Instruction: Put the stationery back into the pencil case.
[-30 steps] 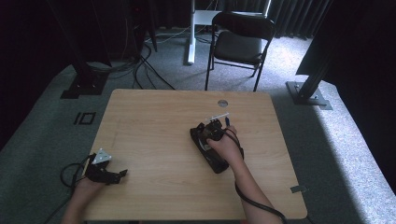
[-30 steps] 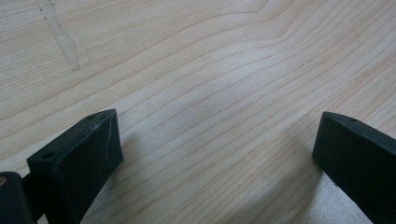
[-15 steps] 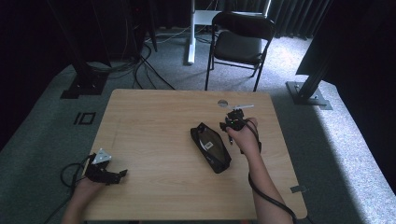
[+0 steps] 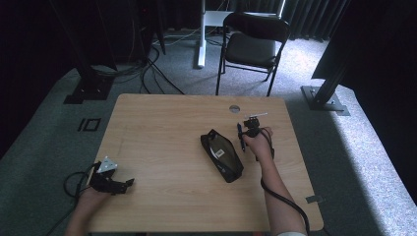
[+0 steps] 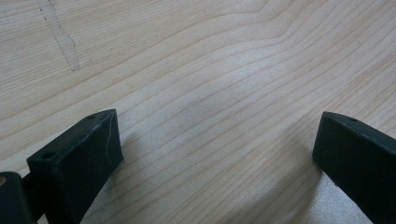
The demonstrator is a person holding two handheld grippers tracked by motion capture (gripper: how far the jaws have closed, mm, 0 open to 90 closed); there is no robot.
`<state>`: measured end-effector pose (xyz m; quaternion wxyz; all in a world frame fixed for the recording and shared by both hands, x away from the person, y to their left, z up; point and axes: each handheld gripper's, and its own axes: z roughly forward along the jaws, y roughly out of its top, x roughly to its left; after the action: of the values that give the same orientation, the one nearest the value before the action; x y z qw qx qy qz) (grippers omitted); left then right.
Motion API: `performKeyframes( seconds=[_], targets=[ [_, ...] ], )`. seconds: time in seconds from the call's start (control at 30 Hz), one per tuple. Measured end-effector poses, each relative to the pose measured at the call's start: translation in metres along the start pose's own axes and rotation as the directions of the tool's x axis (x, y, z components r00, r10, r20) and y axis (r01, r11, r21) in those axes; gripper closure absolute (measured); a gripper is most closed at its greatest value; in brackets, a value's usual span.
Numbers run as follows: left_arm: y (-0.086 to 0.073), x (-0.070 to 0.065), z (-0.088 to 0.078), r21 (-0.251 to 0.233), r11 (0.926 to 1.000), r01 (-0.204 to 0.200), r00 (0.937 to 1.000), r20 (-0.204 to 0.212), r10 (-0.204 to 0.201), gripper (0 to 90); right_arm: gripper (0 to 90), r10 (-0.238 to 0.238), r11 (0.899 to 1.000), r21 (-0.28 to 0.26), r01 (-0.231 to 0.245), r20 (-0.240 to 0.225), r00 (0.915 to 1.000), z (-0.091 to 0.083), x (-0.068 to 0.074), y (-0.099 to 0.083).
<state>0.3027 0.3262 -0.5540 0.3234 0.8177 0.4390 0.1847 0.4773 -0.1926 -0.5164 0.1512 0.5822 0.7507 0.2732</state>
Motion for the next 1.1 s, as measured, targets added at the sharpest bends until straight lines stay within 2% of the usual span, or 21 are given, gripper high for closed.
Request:
performKeyframes(
  seconds=[0.27, 0.33, 0.43, 0.53, 0.57, 0.67, 0.77, 0.9, 1.1],
  targets=[
    [0.000, 0.000, 0.000, 0.000, 1.0000, 0.000, 1.0000, 0.000, 0.000, 1.6, 67.1, 0.014, 1.000, 0.023, -0.014, 0.003, 0.9999, 0.009, 0.000, -0.001],
    [0.000, 0.000, 0.000, 0.000, 1.0000, 0.000, 1.0000, 0.000, 0.000, 1.6, 68.5, 0.004, 1.000, 0.029, -0.004, 0.005, 1.0000, 0.012, 0.002, -0.001],
    [0.000, 0.000, 0.000, 0.000, 1.0000, 0.000, 1.0000, 0.000, 0.000, 1.6, 76.0, -0.006, 0.999, 0.035, 0.006, 0.019, 0.9998, 0.015, 0.004, -0.002],
    [0.000, 0.000, 0.000, 0.000, 1.0000, 0.000, 1.0000, 0.000, 0.000, 1.6, 79.2, 0.039, 0.998, 0.048, -0.039, -0.003, 0.9992, 0.013, 0.003, -0.001],
    [0.000, 0.000, 0.000, 0.000, 1.0000, 0.000, 1.0000, 0.000, 0.000, 1.6, 79.2, 0.029, 0.998, 0.047, -0.030, 0.015, 0.9995, 0.011, 0.004, -0.001],
    [0.000, 0.000, 0.000, 0.000, 1.0000, 0.000, 1.0000, 0.000, 0.000, 1.6, 79.2, 0.065, 0.998, 0.020, -0.064, -0.011, 0.9979, 0.002, 0.001, 0.000],
    [0.000, 0.000, 0.000, 0.000, 1.0000, 0.000, 1.0000, 0.000, 0.000, 1.6, 79.3, 0.055, 0.998, -0.017, -0.056, -0.041, 0.9977, -0.014, 0.002, 0.002],
    [0.000, 0.000, 0.000, 0.000, 1.0000, 0.000, 1.0000, 0.000, 0.000, 1.6, 79.2, 0.030, 0.998, -0.054, -0.035, -0.099, 0.9946, -0.036, 0.011, 0.005],
    [0.000, 0.000, 0.000, 0.000, 1.0000, 0.000, 1.0000, 0.000, 0.000, 1.6, 79.2, -0.029, 0.993, -0.115, 0.009, -0.168, 0.9853, -0.065, 0.035, 0.003]
  ],
)
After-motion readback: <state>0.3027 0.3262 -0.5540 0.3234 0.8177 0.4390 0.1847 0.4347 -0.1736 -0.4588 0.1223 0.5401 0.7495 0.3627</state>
